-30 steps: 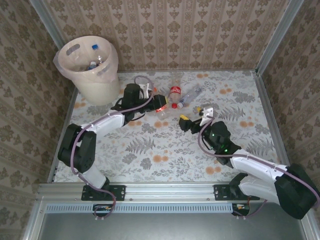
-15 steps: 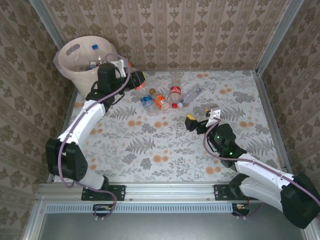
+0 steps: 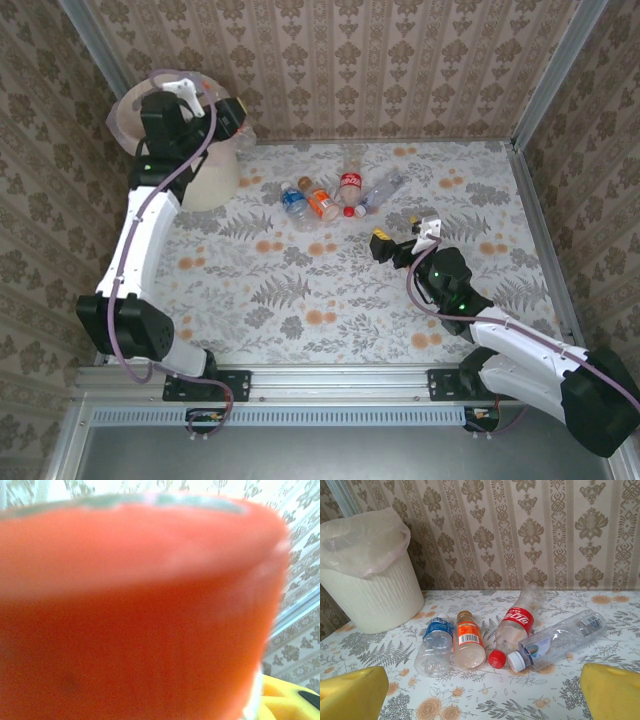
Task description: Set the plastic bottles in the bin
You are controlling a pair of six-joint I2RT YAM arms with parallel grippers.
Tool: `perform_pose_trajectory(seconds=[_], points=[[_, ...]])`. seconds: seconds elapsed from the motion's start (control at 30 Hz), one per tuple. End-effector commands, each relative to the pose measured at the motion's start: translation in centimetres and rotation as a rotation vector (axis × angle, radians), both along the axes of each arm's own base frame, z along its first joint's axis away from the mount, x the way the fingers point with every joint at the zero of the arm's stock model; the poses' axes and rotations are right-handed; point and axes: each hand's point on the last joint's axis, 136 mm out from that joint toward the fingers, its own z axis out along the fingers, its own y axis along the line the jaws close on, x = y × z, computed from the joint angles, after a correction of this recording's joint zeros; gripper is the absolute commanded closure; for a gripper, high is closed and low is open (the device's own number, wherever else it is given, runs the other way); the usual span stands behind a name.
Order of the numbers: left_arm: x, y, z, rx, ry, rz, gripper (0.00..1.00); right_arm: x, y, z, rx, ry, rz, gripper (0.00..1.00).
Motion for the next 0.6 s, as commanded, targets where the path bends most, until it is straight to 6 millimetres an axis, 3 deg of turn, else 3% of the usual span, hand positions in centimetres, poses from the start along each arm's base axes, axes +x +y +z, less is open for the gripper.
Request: perform_pose_trajectory(seconds=[0.0, 0.2, 0.37, 0.57], points=[[0.7, 1.9, 2.4, 0.070, -0.064, 0.047, 0.56, 0.1, -0.5, -0.6, -0.004, 0.019, -0.019, 0.00], [2.1, 6.5, 4.9, 0.157, -0.096, 0.213, 0.56, 0.2, -0.4, -0.8, -0.006, 0.030, -0.020, 0.00], [3.0, 12.1, 6.8, 0.255, -0.143, 0.457, 0.55, 0.3, -0.5, -1.1, -0.008, 0.041, -0.027, 0.00], [4.7, 17.8, 6.9, 0.304, -0.147, 0.647, 0.55, 0.6, -0.5, -1.5, 0.000, 0.061, -0.036, 0.00]])
